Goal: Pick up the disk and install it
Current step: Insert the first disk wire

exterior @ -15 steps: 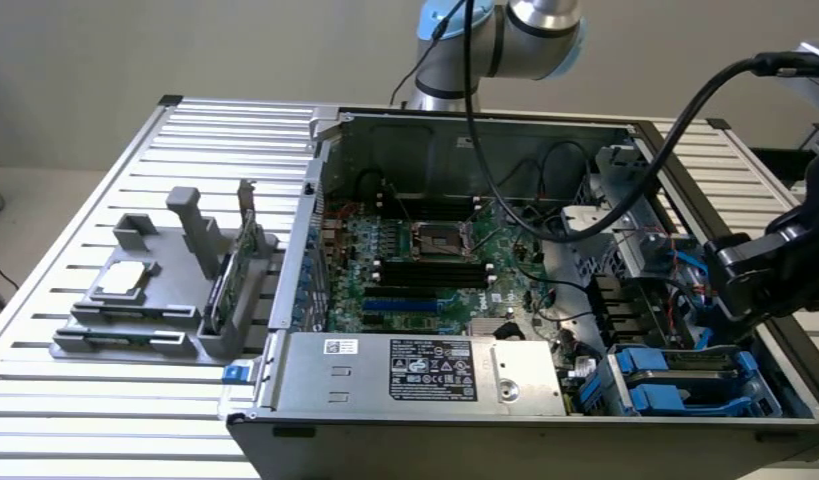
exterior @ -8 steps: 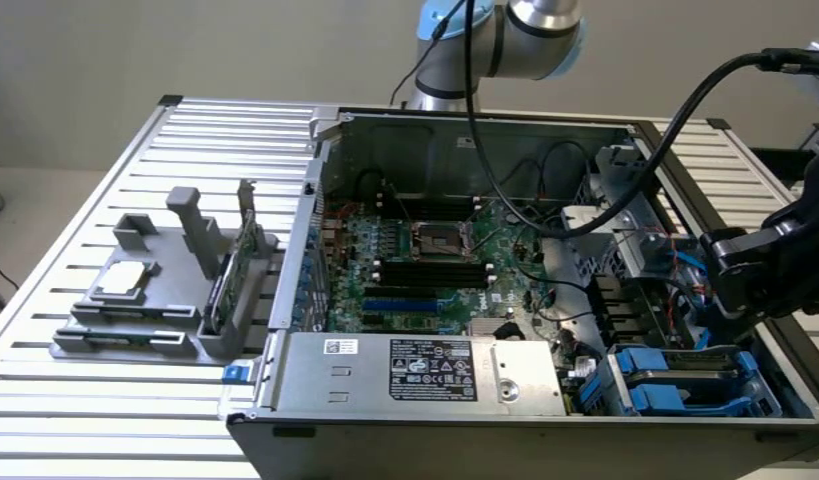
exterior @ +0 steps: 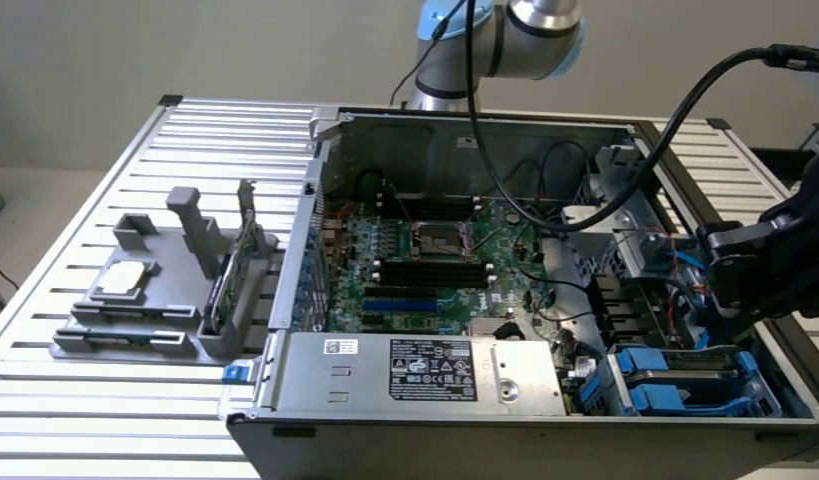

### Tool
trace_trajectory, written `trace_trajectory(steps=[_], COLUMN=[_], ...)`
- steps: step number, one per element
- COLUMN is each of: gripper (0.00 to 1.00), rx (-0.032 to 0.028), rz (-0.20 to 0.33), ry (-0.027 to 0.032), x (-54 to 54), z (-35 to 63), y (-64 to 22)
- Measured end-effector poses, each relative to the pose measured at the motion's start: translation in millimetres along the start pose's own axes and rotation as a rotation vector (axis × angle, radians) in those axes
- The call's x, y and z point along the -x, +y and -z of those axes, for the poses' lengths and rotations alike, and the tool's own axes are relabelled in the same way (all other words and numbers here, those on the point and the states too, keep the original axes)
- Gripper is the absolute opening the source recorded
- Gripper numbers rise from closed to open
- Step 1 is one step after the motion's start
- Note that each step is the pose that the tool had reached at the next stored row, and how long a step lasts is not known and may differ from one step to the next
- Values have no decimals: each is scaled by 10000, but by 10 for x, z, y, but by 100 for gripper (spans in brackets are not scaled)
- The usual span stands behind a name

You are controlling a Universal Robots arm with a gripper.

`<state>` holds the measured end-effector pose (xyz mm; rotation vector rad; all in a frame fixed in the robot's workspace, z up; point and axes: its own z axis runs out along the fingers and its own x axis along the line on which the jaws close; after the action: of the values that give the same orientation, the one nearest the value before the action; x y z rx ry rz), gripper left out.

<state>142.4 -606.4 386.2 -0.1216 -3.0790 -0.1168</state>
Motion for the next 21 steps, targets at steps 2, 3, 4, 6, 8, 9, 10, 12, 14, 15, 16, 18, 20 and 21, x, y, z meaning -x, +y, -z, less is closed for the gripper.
trace_trajectory(steps=[2,3,4,6,8,9,10,12,14,15,16,18,20,21], gripper=[11,11,11,11,11,11,11,11,11,11,11,11,11,11], rx=[12,18,24,36,47,53,59,70,82,88,93,104,115,120], rz=[-224,-344,-454,-676,-902,-1011,-1118,-1333,-1543,-1656,-1759,-1965,-2169,-2274], ry=[5,8,10,14,20,23,26,31,37,40,43,48,53,56], x=[0,0,0,0,0,0,0,0,0,1,1,1,1,1], z=[-2,-2,-3,-5,-6,-7,-7,-8,-10,-10,-11,-12,-13,-14], y=[0,0,0,0,-1,-1,-1,-1,-1,-1,-1,-1,-1,-1])
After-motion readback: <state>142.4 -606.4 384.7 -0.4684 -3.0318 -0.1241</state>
